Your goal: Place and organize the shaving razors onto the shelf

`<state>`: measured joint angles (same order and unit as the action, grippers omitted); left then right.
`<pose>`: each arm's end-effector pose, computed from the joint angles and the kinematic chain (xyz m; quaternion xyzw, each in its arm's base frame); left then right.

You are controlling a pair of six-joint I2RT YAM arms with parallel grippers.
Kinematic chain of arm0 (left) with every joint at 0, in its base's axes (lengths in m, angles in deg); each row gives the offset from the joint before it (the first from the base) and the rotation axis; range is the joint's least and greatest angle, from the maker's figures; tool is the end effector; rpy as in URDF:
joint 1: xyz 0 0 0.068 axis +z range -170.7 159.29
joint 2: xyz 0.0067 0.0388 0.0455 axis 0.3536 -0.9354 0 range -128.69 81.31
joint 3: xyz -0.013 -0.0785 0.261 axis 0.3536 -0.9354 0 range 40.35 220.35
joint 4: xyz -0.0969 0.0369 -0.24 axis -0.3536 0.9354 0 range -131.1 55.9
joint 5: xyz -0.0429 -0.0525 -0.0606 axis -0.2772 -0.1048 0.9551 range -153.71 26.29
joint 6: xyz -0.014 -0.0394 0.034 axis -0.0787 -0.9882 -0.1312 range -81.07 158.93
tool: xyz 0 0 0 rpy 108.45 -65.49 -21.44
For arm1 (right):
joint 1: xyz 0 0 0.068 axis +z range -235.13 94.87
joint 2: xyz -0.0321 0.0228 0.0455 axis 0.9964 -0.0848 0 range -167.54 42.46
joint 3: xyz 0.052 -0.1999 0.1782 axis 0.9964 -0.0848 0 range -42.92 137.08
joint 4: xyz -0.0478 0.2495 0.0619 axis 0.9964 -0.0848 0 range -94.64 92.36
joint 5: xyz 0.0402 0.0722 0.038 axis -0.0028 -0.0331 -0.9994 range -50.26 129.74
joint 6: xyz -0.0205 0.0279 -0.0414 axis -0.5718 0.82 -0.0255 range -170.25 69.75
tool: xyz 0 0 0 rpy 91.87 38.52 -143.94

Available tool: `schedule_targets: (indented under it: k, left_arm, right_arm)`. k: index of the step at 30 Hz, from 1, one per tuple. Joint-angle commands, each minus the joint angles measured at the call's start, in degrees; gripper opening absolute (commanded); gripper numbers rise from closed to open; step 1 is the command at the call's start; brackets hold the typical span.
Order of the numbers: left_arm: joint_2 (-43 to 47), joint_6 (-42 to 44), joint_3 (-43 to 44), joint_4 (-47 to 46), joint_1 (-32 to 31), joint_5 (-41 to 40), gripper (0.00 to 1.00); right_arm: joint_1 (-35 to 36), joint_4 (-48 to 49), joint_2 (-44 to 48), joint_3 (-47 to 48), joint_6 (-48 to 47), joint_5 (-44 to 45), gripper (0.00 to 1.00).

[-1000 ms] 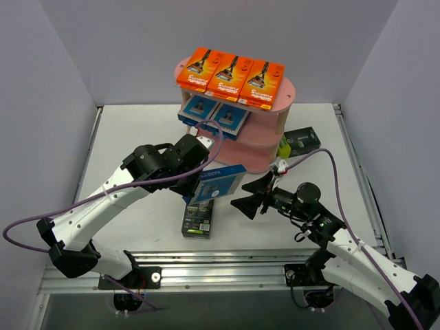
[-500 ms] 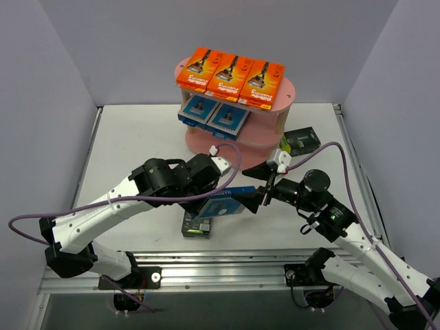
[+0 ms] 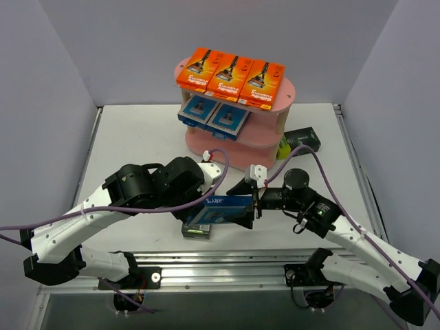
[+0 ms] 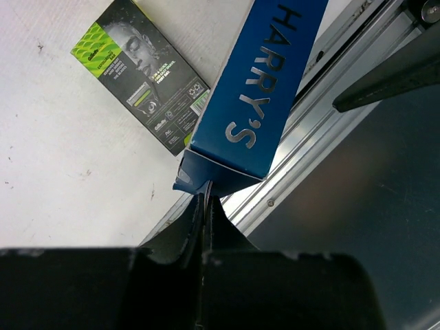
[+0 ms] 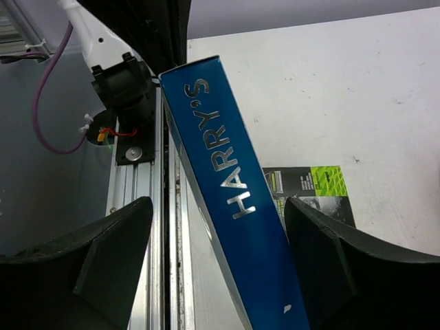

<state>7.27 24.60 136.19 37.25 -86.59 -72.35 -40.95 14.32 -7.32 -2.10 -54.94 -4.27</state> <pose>0.0917 -0.1921 0.4229 0.3957 0.8694 -0.1297 0.2659 0.1265 0.1575 0.3413 -0.5115 0.4686 0.4700 0.5458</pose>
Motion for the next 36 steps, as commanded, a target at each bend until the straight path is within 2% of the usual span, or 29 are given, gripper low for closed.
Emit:
schedule_targets:
  k: [1,11,14,15,16,18,19,23,28,36]
  left_arm:
    - [1.3,1.7,0.1,7.5,-0.2,1.3,0.02]
    - [1.1,3.0,2.7,6.3,-0.3,2.1,0.02]
    - [1.1,3.3,3.1,5.7,-0.3,1.8,0.02]
    - [1.2,3.5,3.2,5.3,-0.3,1.8,0.02]
    - [1.3,3.7,3.5,5.1,-0.3,2.1,0.02]
    - [1.6,4.1,3.7,4.0,-0.3,2.7,0.02]
    - [1.8,4.6,3.8,3.6,-0.3,3.3,0.02]
    - [3.3,5.9,2.8,0.8,-0.3,5.1,0.02]
    - [5.1,7.4,0.5,-2.4,-0.3,7.7,0.02]
    - [9.3,8.1,-4.5,-7.2,-0.3,10.7,0.25]
  right_arm:
    - [2.2,3.2,-0.6,-0.5,-1.1,-3.7,0.72]
    - [4.5,1.0,-2.1,0.0,-2.8,0.3,0.72]
    - [4.6,0.4,-2.9,0.2,-3.0,1.1,0.66]
    - [4.6,0.4,-3.0,0.1,-3.0,1.1,0.63]
    - [4.6,0.4,-3.1,0.1,-2.9,0.9,0.51]
    - [4.6,0.3,-3.6,0.3,-2.6,0.7,0.35]
    - [4.7,0.2,-3.7,0.6,-2.6,0.7,0.23]
    - [4.6,0.3,-3.7,0.7,-2.0,0.0,0.01]
    - [4.6,1.5,-3.2,0.7,-0.1,-2.6,0.0]
    - [4.1,2.9,-2.7,0.5,2.0,-7.1,0.0]
